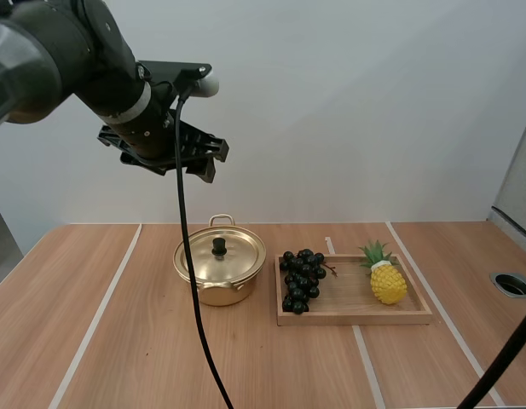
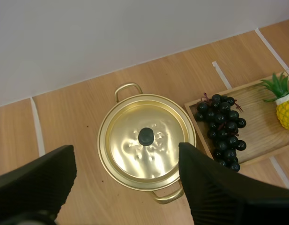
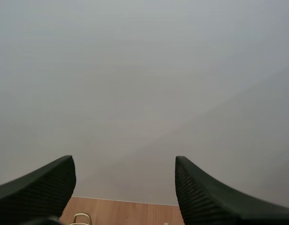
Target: Open the pot, put the grape inside, and close it
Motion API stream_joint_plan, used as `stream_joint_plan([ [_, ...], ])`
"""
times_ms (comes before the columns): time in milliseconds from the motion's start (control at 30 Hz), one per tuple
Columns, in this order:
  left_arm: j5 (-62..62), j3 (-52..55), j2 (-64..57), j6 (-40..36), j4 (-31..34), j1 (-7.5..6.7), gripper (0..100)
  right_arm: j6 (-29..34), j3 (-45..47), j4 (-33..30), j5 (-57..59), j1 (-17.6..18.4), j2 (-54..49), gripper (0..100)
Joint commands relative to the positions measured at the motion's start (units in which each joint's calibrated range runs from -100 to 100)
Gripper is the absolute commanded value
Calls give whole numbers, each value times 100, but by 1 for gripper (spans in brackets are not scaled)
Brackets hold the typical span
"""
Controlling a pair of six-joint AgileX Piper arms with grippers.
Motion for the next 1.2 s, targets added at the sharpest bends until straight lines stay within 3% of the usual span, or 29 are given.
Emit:
stream_joint_plan([
  [0, -128, 56, 221, 121, -255, 8, 100, 30, -77, 54, 0, 5, -74, 100],
  [667, -523, 120, 1628, 1020, -403, -9, 100, 30, -77, 54, 0, 5, -74, 100],
  [833, -595, 244, 1898, 1139, -103, -264, 100, 30, -77, 54, 0, 5, -74, 100],
  [967, -1342, 256, 2049, 766, 250, -467, 100, 30, -77, 28, 0, 5, -74, 100],
  [1167, -1708, 256, 2358, 538, 636, -513, 100, 30, -77, 0, 0, 5, -74, 100],
])
